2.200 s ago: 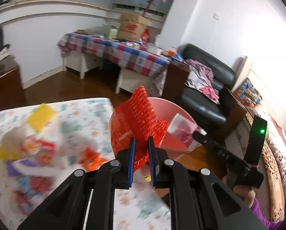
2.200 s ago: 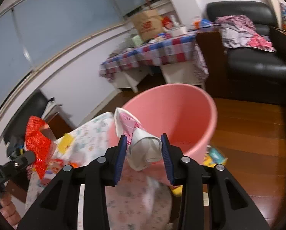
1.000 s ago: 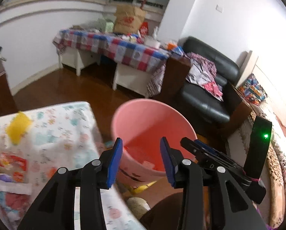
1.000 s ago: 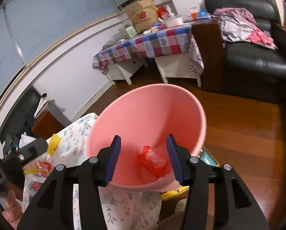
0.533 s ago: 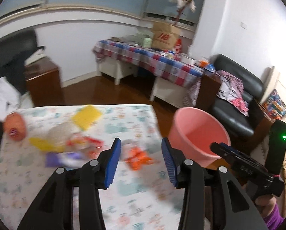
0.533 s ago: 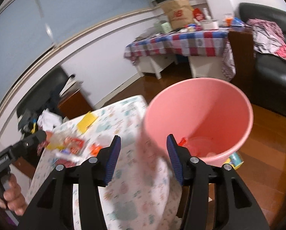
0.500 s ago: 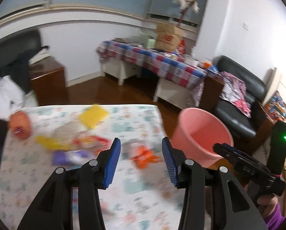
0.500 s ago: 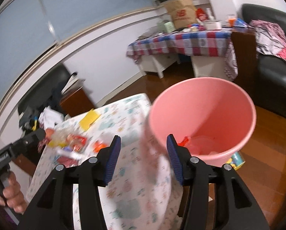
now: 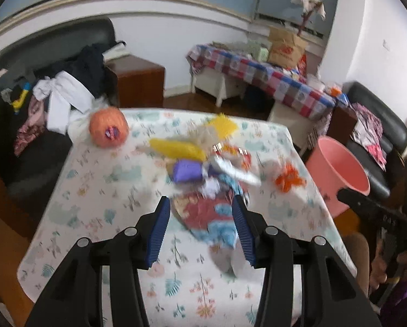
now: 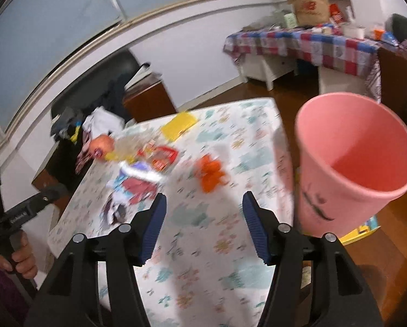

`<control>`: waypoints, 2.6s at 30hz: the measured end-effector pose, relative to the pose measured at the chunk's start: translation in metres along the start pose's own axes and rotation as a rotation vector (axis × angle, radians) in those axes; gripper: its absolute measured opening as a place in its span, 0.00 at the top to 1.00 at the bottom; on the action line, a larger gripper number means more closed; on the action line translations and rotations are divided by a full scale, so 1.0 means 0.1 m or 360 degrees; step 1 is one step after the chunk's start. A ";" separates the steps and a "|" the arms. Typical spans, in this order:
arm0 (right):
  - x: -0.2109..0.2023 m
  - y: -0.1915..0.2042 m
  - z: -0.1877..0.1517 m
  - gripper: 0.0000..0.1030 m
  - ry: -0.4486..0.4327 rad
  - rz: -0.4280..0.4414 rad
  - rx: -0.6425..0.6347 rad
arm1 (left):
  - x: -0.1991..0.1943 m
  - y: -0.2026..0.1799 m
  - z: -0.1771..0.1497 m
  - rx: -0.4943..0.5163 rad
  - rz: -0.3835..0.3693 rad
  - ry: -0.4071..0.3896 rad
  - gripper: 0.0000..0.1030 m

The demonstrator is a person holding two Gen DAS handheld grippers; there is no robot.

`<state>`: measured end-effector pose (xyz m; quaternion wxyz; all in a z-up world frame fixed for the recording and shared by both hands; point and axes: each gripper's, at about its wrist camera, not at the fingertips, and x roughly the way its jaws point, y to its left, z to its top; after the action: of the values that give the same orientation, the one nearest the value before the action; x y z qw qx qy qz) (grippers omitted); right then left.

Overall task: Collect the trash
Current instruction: 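Grasp the patterned paper with the left gripper while the right gripper grasps a clear plastic bag, then carry the patterned paper and clear plastic bag over the pink wastebasket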

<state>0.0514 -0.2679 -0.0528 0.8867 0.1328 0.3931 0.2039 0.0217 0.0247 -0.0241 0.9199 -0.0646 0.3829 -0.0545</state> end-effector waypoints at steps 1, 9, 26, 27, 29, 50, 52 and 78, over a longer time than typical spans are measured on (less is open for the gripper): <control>0.03 0.02 -0.01 0.43 0.0034 0.0038 -0.0004 | 0.05 -0.01 -0.04 0.0006 -0.0030 0.0038 0.55; 0.25 0.34 -0.18 0.43 0.0304 0.0313 -0.0092 | 0.42 -0.35 -0.12 0.0133 -0.0083 0.0197 0.55; 0.67 0.75 -0.30 0.34 0.0578 0.0437 -0.0191 | 0.41 0.25 -0.26 -0.0008 -0.0030 0.0195 0.94; 0.70 0.77 -0.31 0.34 0.0585 0.0434 -0.0195 | 0.38 0.29 -0.27 -0.0011 -0.0033 0.0186 0.94; 0.76 0.81 -0.31 0.34 0.0604 0.0408 -0.0206 | 0.33 0.34 -0.27 -0.0021 -0.0035 0.0170 0.94; 0.44 0.72 -0.19 0.75 0.0316 0.0387 -0.0218 | -0.07 0.41 -0.03 -0.0139 -0.0138 -0.0065 0.94; 0.35 0.65 -0.15 0.75 0.0248 0.0362 -0.0187 | -0.07 0.36 0.00 -0.0134 -0.0162 -0.0081 0.94; -0.68 -1.04 0.15 0.75 -0.0411 -0.0270 0.0357 | 0.41 -1.51 0.54 0.0370 -0.0635 -0.0048 0.94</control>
<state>0.0482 -0.3922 -0.0408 0.9234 0.2223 0.3061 0.0645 0.0810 -0.1264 0.0093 0.8978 -0.0336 0.3399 -0.2781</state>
